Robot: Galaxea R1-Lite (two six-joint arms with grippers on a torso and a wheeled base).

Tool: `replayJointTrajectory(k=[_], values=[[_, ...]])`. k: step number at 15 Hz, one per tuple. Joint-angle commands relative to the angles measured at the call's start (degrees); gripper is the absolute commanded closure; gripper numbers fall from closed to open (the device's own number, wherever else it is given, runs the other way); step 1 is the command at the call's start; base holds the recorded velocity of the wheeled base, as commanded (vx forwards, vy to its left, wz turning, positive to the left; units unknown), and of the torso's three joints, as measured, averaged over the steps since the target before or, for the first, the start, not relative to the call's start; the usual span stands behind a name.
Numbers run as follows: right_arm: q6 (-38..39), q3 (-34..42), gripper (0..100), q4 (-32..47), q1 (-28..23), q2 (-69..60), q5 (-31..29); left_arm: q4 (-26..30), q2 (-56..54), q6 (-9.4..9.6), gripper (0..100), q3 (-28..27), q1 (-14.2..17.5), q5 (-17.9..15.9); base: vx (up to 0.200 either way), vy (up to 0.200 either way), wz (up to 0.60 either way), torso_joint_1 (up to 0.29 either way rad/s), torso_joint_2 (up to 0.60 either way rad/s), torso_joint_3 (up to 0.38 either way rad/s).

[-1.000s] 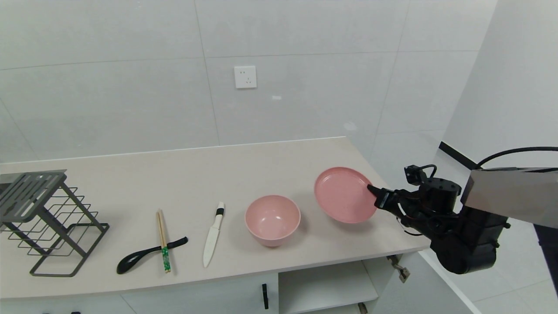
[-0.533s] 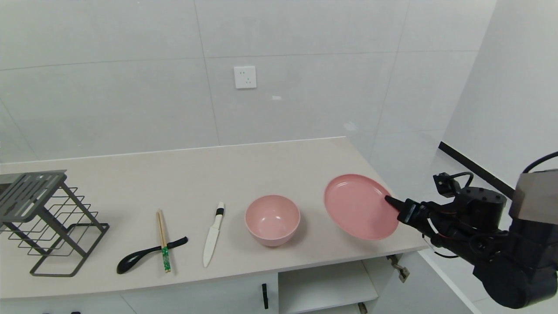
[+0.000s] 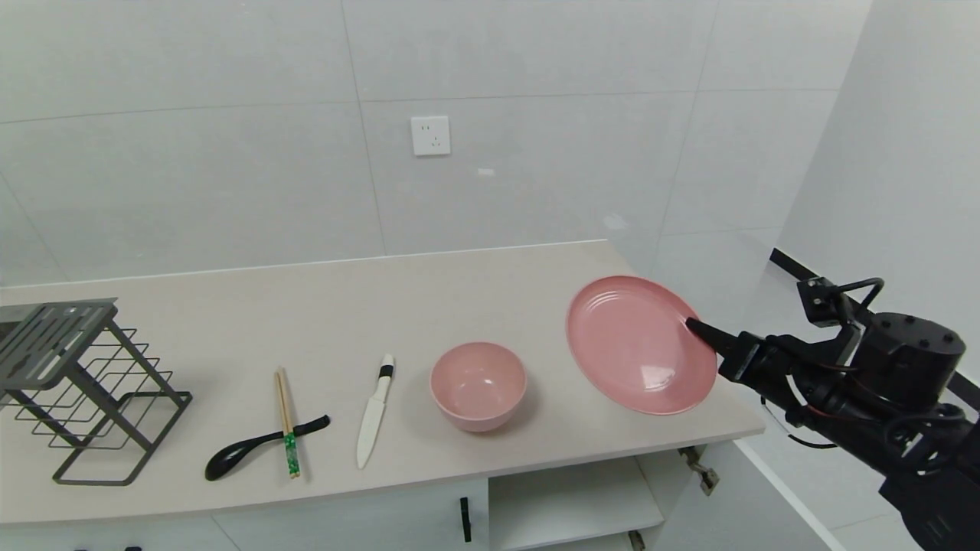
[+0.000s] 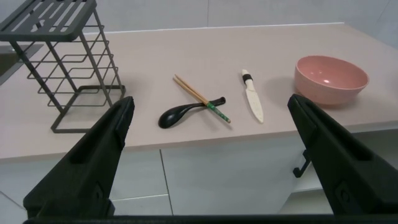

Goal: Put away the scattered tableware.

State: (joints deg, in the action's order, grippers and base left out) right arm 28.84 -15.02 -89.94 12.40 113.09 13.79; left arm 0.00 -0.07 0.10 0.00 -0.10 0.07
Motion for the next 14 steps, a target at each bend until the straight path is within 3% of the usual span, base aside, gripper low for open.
replayJointTrajectory(k=[1, 5, 7, 8, 9, 10, 12, 14], values=[[-0.5, 2.0, 100, -0.1, 0.4, -3.4, 0.0, 0.0, 0.1, -0.01, 0, 0.0, 0.0, 0.0, 0.0, 0.0, 0.0, 0.0, 0.0, 0.0], [-0.4, 3.2, 100, -0.1, 0.8, -8.3, 0.0, -0.4, 0.1, -1.33, 0, 0.0, 0.0, 0.7, 0.0, 0.0, 0.0, 0.0, 0.0, 0.0], [-0.3, 3.1, 100, -0.1, -0.1, -12.5, 0.1, -0.8, 0.1, -0.54, 0, 0.0, 0.0, 0.6, 0.0, 0.0, 0.0, 0.0, 0.0, 0.0], [0.1, 3.2, 100, -0.1, -0.4, -14.8, 0.2, -5.4, 0.1, -0.36, 0, -1.7, 0.0, 0.5, 0.0, 0.0, 0.0, 0.0, 0.0, 0.0], [0.2, 3.2, 100, -0.1, -0.3, -16.3, 0.3, -13.3, 2.5, -0.19, 0, -12.3, 1.1, 0.0, 0.0, 0.0, 0.0, 0.0, 0.0, 0.0], [0.2, 3.1, 100, -0.1, -0.1, -16.2, 0.4, -12.7, 4.9, 0.17, 0, -16.9, 1.6, -0.7, 0.0, 0.0, 0.0, 0.0, 0.0, 0.0], [-0.1, 2.1, 100, -0.1, 0.2, -16.1, 0.4, -10.5, 6.8, -1.06, 0, -17.1, -0.5, -1.5, 0.0, 0.0, 0.0, 0.0, 0.0, 0.0], [-0.2, 2.7, 100, -0.1, 0.3, -16.5, 0.4, -7.8, 11.3, -4.49, 0, -17.6, -0.8, -1.8, 0.0, 0.0, 0.0, 0.0, 0.0, 0.0]])
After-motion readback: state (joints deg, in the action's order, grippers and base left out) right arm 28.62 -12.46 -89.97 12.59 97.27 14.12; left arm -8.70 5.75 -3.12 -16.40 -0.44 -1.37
